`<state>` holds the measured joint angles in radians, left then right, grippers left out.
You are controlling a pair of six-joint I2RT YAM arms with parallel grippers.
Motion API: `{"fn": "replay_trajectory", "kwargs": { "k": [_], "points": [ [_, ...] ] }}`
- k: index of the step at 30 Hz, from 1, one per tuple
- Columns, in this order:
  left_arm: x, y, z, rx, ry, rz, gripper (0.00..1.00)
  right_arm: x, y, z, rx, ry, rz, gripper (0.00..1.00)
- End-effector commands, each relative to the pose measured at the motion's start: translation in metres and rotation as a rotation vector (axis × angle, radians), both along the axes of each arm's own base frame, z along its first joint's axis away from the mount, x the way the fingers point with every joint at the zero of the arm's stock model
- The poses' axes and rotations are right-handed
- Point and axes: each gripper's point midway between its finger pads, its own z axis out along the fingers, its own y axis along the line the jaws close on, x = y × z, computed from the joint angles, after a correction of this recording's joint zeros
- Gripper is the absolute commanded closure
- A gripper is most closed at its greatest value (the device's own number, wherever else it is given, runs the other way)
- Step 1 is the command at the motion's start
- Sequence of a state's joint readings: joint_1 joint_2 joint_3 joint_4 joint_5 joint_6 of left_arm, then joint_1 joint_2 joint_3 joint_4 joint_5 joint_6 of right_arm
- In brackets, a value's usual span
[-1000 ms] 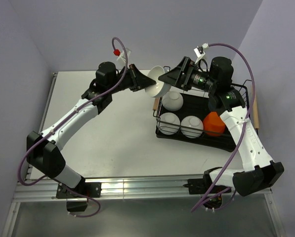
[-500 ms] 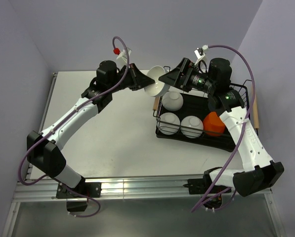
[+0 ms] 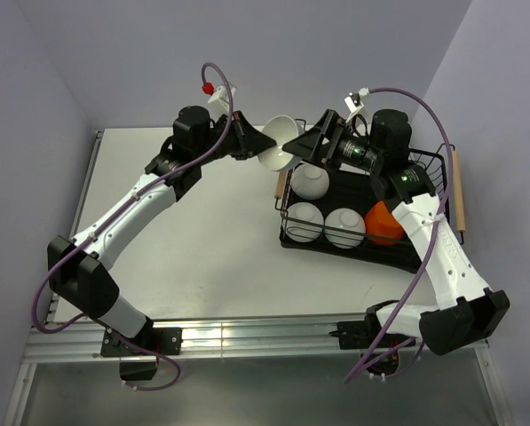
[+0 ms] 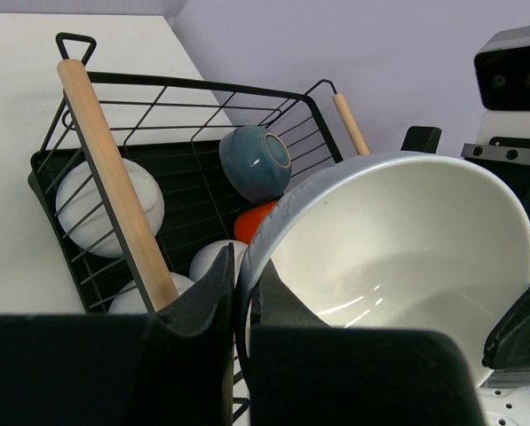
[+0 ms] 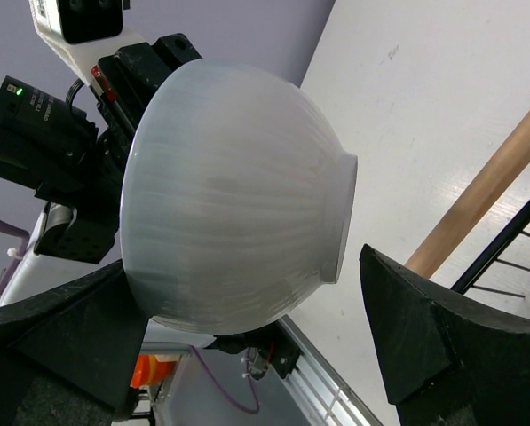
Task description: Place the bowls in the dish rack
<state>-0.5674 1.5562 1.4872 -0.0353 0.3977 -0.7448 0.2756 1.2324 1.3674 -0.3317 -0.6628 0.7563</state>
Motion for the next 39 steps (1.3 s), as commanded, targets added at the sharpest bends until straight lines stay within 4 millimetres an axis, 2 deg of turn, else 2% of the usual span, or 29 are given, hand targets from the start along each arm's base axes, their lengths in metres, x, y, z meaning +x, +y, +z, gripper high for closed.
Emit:
{"fn": "replay_trajectory", "kwargs": {
  "k": [1, 12, 15, 16, 18, 21, 22, 24, 25, 27, 28, 29, 34, 39],
  "points": [
    [-0.006, 0.000, 0.073, -0.131, -0.154, -0.001, 1.00, -0.007, 0.004, 0.001, 0.007, -0.006, 0.024, 0.02],
    [-0.011, -0.006, 0.070, -0.128, -0.147, -0.013, 1.00, 0.003, 0.002, -0.001, -0.012, -0.007, -0.016, 0.12],
    [-0.013, -0.007, 0.068, -0.126, -0.141, -0.016, 1.00, 0.003, 0.002, 0.001, -0.010, -0.013, -0.014, 0.20],
    [-0.013, -0.008, 0.068, -0.125, -0.139, -0.018, 1.00, 0.004, 0.002, 0.002, -0.009, -0.016, -0.014, 0.27],
    [-0.014, -0.009, 0.068, -0.127, -0.139, -0.021, 1.00, 0.004, 0.003, 0.002, -0.007, -0.020, -0.011, 0.34],
    [-0.013, -0.009, 0.066, -0.125, -0.139, -0.021, 1.00, 0.004, 0.003, 0.001, -0.012, -0.028, -0.005, 0.50],
    [-0.014, -0.009, 0.066, -0.123, -0.139, -0.022, 1.00, 0.004, 0.003, 0.003, -0.014, -0.034, -0.004, 0.58],
    [-0.013, -0.008, 0.066, -0.121, -0.140, -0.019, 1.00, 0.004, 0.003, 0.003, -0.024, -0.049, -0.003, 0.65],
    [-0.013, -0.009, 0.065, -0.117, -0.140, -0.018, 0.98, 0.003, 0.002, 0.006, -0.026, -0.064, 0.001, 0.74],
    [-0.012, -0.008, 0.064, -0.111, -0.137, -0.012, 0.89, 0.001, 0.003, 0.011, -0.038, -0.099, 0.016, 0.85],
    [-0.012, -0.007, 0.064, -0.108, -0.141, -0.012, 0.85, 0.000, 0.001, 0.017, -0.043, -0.122, 0.016, 0.97],
    [-0.012, -0.006, 0.063, -0.107, -0.141, -0.010, 0.80, -0.001, 0.001, 0.018, -0.051, -0.133, 0.020, 1.00],
    [-0.013, 0.001, 0.063, -0.115, -0.133, -0.016, 0.64, -0.005, 0.000, 0.030, -0.077, -0.207, 0.046, 1.00],
    [-0.013, 0.007, 0.062, -0.116, -0.127, -0.019, 0.47, -0.006, -0.001, 0.032, -0.079, -0.223, 0.057, 1.00]
  ]
}}
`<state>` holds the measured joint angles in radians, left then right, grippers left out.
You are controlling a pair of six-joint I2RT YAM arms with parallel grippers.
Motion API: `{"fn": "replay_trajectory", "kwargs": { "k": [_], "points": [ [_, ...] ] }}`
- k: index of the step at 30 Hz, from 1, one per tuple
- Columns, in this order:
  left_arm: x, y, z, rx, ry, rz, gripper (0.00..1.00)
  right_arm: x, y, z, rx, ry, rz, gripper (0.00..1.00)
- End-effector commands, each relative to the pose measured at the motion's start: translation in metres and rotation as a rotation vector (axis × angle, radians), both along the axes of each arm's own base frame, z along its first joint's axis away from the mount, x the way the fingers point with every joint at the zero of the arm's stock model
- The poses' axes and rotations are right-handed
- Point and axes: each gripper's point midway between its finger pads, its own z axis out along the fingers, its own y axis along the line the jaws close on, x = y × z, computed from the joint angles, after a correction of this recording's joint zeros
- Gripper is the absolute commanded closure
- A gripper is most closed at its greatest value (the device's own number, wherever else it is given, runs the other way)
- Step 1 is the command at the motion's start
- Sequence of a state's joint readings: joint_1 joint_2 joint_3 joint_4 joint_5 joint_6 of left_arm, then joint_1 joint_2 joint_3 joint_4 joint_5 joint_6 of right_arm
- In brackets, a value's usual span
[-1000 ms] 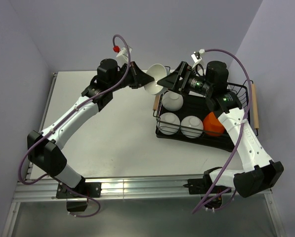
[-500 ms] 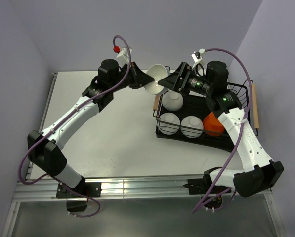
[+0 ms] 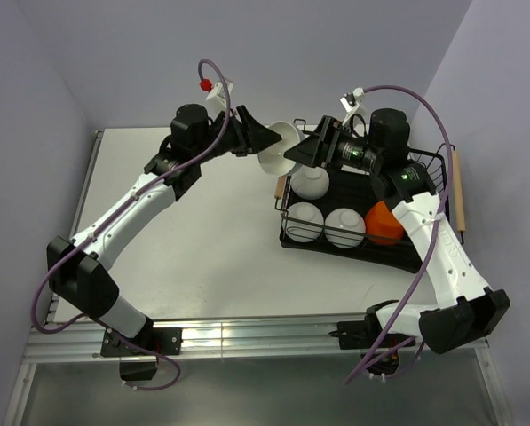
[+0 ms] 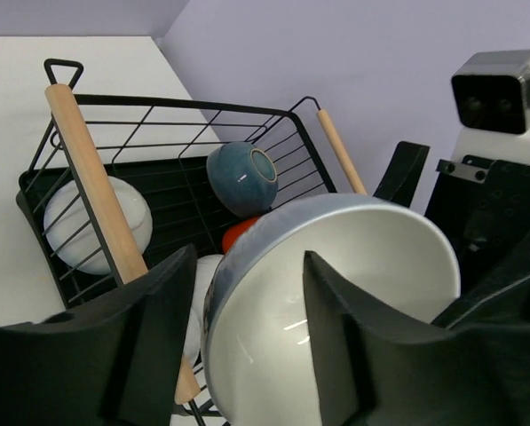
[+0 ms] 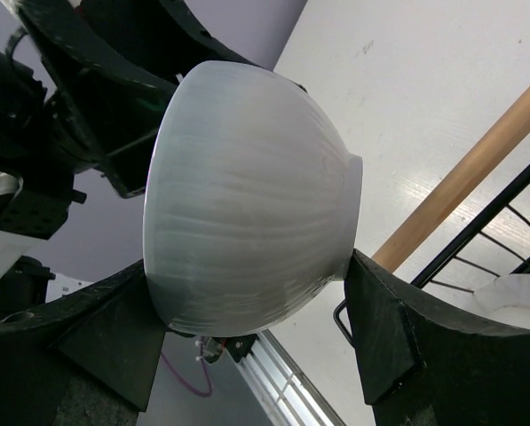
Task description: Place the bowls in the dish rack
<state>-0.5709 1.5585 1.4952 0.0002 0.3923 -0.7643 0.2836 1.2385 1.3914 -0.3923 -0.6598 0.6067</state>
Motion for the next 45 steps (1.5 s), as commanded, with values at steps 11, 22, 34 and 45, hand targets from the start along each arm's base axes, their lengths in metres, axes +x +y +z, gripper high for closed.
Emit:
{"fn": "replay_trajectory", "kwargs": {
  "k": [11, 22, 34, 45],
  "points": [
    [-0.008, 0.022, 0.049, -0.066, -0.095, 0.006, 0.01, 0.004, -0.026, 0.040, -0.056, -0.190, 0.014, 1.00],
    [-0.010, 0.051, 0.048, 0.005, -0.131, -0.003, 0.01, 0.026, -0.119, 0.008, -0.362, -0.183, -0.107, 1.00],
    [-0.006, 0.092, 0.019, 0.241, -0.135, 0.025, 0.00, 0.060, -0.190, -0.050, -0.733, -0.107, -0.144, 1.00],
    [-0.026, 0.106, 0.014, 0.242, -0.188, -0.008, 0.01, 0.099, -0.233, -0.075, -0.833, 0.014, -0.112, 1.00]
  ]
}}
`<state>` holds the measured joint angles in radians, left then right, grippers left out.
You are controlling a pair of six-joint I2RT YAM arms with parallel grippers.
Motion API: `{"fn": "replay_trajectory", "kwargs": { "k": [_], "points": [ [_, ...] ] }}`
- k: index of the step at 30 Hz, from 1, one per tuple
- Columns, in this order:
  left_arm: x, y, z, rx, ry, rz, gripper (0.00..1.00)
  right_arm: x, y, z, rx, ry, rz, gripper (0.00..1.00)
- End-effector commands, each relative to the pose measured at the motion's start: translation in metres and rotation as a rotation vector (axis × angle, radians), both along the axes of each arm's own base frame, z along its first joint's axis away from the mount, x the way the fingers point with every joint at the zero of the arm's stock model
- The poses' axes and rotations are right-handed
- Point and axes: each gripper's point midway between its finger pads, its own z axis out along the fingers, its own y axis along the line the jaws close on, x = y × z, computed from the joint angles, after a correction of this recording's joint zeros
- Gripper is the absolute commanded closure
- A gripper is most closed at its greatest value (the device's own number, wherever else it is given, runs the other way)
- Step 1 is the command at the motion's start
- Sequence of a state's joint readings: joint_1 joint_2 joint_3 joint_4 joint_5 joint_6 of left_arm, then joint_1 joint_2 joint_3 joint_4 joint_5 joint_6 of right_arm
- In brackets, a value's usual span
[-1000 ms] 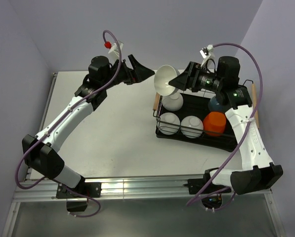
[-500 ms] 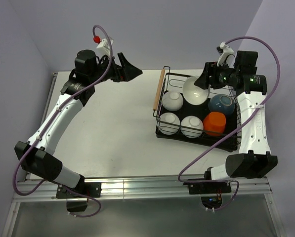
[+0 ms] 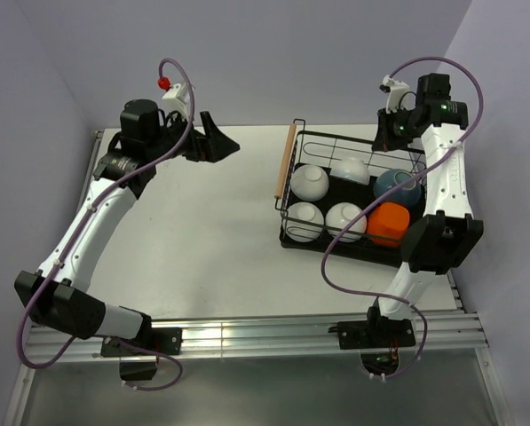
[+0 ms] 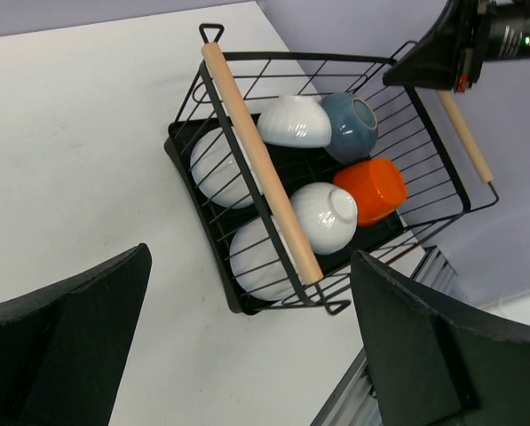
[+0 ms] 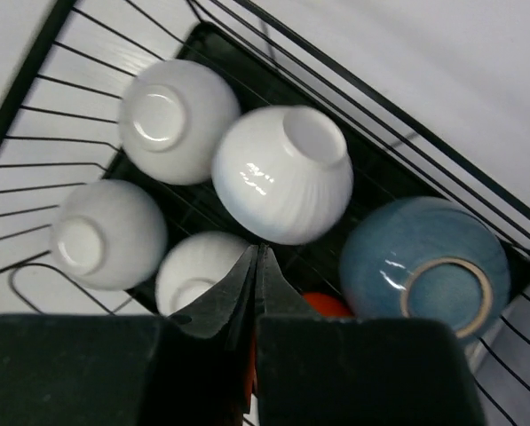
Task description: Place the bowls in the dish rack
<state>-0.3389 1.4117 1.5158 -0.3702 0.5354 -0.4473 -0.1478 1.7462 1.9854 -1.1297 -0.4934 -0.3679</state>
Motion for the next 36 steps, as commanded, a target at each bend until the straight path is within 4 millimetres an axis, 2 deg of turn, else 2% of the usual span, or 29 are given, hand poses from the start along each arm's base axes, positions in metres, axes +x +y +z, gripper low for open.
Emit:
{"fn": "replay_trajectory", "kwargs": {
  "k": [1, 4, 9, 10, 11, 13, 14, 16, 17, 18, 22, 25, 26, 32, 33, 36],
  "points": [
    [-0.020, 0.003, 0.026, -0.004, -0.136, -0.053, 0.01, -0.012, -0.023, 0.022, -0.079, -0.027, -0.004, 1.00],
    [-0.021, 0.004, 0.027, 0.018, -0.176, -0.067, 0.01, -0.019, -0.028, 0.023, -0.122, -0.013, 0.004, 1.00],
    [-0.022, 0.005, 0.027, 0.003, -0.215, -0.058, 0.01, -0.025, -0.029, -0.002, -0.130, 0.064, 0.029, 0.79],
    [-0.021, 0.005, 0.025, 0.003, -0.215, -0.053, 0.01, -0.019, -0.031, 0.004, -0.141, 0.015, 0.005, 0.76],
    [-0.023, 0.005, 0.025, 0.000, -0.212, -0.057, 0.00, -0.022, -0.033, -0.012, -0.151, 0.044, -0.002, 0.70],
    [-0.022, 0.005, 0.020, 0.010, -0.196, -0.057, 0.01, -0.018, -0.032, -0.009, -0.192, -0.013, 0.007, 0.62],
    [-0.022, 0.006, 0.018, 0.017, -0.197, -0.058, 0.01, -0.021, -0.034, -0.020, -0.211, 0.003, 0.005, 0.56],
    [-0.022, 0.007, 0.015, 0.024, -0.195, -0.055, 0.01, -0.020, -0.029, -0.018, -0.251, -0.034, 0.033, 0.49],
    [-0.022, 0.008, 0.016, 0.028, -0.203, -0.051, 0.01, -0.021, -0.028, -0.025, -0.263, -0.023, 0.045, 0.46],
    [-0.022, 0.008, 0.015, 0.028, -0.202, -0.048, 0.01, -0.021, -0.031, -0.028, -0.293, -0.022, 0.038, 0.46],
    [-0.022, 0.007, 0.009, 0.032, -0.186, -0.050, 0.01, -0.021, -0.016, -0.038, -0.298, -0.005, 0.084, 0.50],
    [-0.022, 0.010, 0.004, 0.038, -0.187, -0.036, 0.00, -0.026, -0.012, -0.052, -0.306, 0.033, 0.102, 0.52],
    [-0.022, 0.012, 0.005, 0.039, -0.192, -0.025, 0.00, -0.030, -0.008, -0.062, -0.316, 0.058, 0.111, 0.52],
    [-0.021, 0.019, 0.003, 0.061, -0.193, 0.012, 0.01, -0.026, -0.006, -0.090, -0.366, 0.092, 0.087, 0.53],
    [-0.021, 0.020, 0.002, 0.064, -0.191, 0.019, 0.00, -0.024, 0.005, -0.092, -0.356, 0.094, 0.097, 0.53],
    [-0.019, 0.025, -0.004, 0.088, -0.172, 0.050, 0.01, -0.019, 0.011, -0.084, -0.314, 0.071, 0.076, 0.53]
  ]
}}
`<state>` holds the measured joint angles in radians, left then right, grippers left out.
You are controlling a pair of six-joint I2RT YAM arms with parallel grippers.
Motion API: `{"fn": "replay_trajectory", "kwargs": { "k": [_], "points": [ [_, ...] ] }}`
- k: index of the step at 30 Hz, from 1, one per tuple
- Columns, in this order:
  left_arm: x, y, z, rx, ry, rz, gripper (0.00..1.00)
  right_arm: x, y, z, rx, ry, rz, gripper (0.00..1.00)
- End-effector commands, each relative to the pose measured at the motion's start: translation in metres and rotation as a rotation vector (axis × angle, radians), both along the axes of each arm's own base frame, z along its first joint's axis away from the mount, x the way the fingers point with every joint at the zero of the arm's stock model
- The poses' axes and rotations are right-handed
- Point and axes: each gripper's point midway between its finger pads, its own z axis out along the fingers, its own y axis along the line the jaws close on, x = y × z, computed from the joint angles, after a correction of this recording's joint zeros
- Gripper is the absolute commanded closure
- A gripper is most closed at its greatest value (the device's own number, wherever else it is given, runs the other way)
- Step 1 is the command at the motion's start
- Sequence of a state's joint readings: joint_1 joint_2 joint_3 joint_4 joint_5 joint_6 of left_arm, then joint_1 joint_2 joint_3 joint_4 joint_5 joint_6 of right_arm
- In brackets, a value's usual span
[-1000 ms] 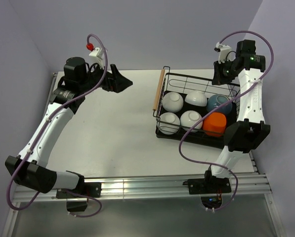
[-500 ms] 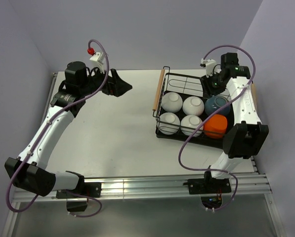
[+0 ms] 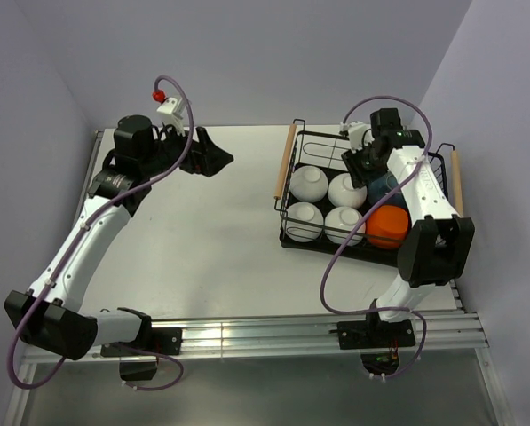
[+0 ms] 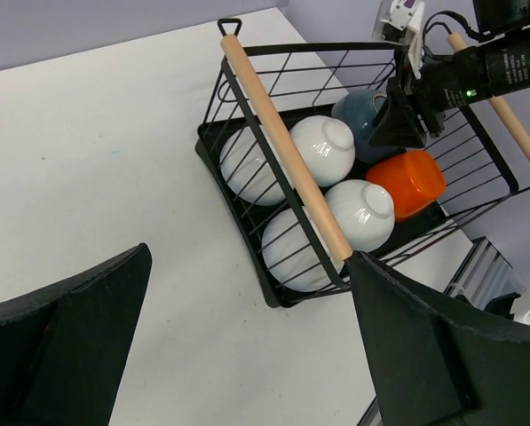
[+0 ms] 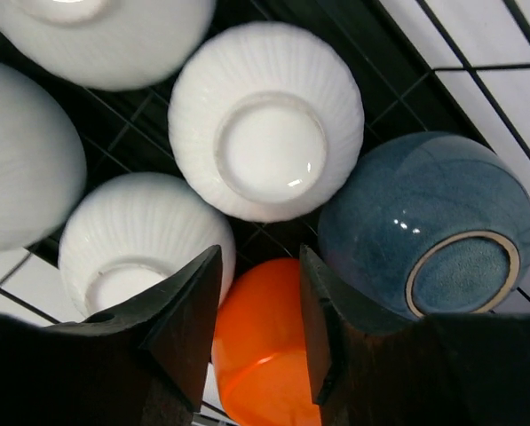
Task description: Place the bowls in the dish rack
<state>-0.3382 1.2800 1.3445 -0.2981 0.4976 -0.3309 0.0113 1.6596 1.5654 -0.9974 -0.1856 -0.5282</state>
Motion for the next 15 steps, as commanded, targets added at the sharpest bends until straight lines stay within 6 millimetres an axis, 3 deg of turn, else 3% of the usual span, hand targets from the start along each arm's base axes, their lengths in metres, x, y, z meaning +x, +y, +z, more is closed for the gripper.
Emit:
{"fn": "replay_trajectory", "kwargs": {
  "k": [1, 3, 7, 11, 15],
  "points": [
    [-0.002, 0.011, 0.000, 0.036, -0.015, 0.047, 0.01, 0.020, 0.008, 0.029, 0.034, -0.124, -0.035, 0.50],
    [0.001, 0.016, -0.008, 0.066, 0.024, 0.067, 0.01, 0.020, 0.015, 0.044, 0.078, -0.156, -0.040, 0.47],
    [0.011, 0.035, -0.025, 0.155, 0.113, 0.122, 0.01, 0.013, 0.025, 0.081, 0.154, -0.237, -0.060, 0.28],
    [0.013, 0.058, -0.042, 0.227, 0.182, 0.190, 0.01, -0.013, 0.036, 0.126, 0.250, -0.334, -0.083, 0.13],
    [0.009, 0.081, -0.059, 0.296, 0.219, 0.244, 0.00, -0.046, 0.043, 0.149, 0.320, -0.375, -0.108, 0.00]
  ]
}}
